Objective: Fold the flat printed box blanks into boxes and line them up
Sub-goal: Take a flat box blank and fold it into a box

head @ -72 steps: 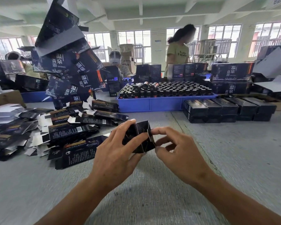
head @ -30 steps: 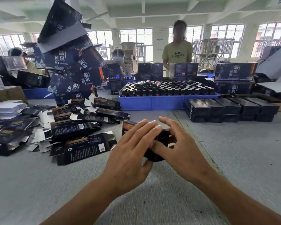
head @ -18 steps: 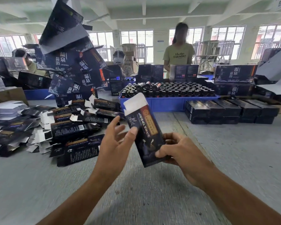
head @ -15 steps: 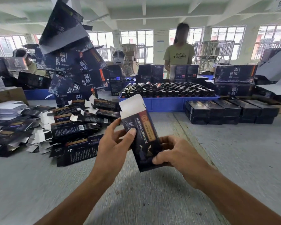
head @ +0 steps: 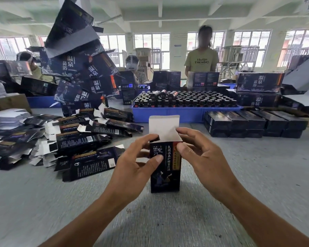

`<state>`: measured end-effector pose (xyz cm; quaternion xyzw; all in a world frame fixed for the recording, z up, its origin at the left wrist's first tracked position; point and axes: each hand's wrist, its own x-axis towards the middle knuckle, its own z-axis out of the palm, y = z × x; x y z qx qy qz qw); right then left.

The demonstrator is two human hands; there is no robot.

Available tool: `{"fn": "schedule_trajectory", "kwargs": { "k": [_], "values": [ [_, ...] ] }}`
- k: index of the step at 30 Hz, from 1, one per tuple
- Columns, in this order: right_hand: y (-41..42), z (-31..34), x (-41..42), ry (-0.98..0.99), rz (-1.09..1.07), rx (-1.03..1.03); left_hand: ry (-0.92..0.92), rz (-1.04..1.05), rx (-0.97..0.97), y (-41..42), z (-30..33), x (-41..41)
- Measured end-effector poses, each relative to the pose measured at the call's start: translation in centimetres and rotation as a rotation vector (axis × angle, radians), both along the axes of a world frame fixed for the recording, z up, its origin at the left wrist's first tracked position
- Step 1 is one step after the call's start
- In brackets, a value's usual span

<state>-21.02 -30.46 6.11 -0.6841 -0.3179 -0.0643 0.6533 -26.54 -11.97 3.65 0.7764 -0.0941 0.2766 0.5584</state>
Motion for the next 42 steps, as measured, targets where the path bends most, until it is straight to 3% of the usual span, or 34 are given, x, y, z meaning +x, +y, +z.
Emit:
{"fn": "schedule_trajectory", "kwargs": {
  "k": [6, 15, 22, 29, 38, 42],
  "values": [
    [0.0, 0.0, -0.1, -0.012, 0.018, -0.050, -0.054, 0.017, -0.021, 0.2, 0.3, 0.1],
    [0.2, 0.1, -0.2, -0.028, 0.042, 0.103, -0.134, 0.093, 0.023, 0.2, 0.6, -0.1],
    [0.0, 0.3, -0.3, -0.039, 0.042, 0.093, -0.144, 0.111, 0.058, 0.0, 0.8, -0.2],
    [0.2, 0.6, -0.7, -0.043, -0.037, 0.125, -0.066, 0.033, -0.057, -0.1, 0.8, -0.5],
    [0.1, 0.3, -0.5, -0.045, -0.061, 0.120, -0.143, 0.072, -0.150, -0.5, 1.1, -0.7],
    [0.0, 0.2, -0.4, -0.047, -0.053, 0.115, -0.143, 0.101, -0.040, -0.3, 1.0, -0.8]
  ]
}}
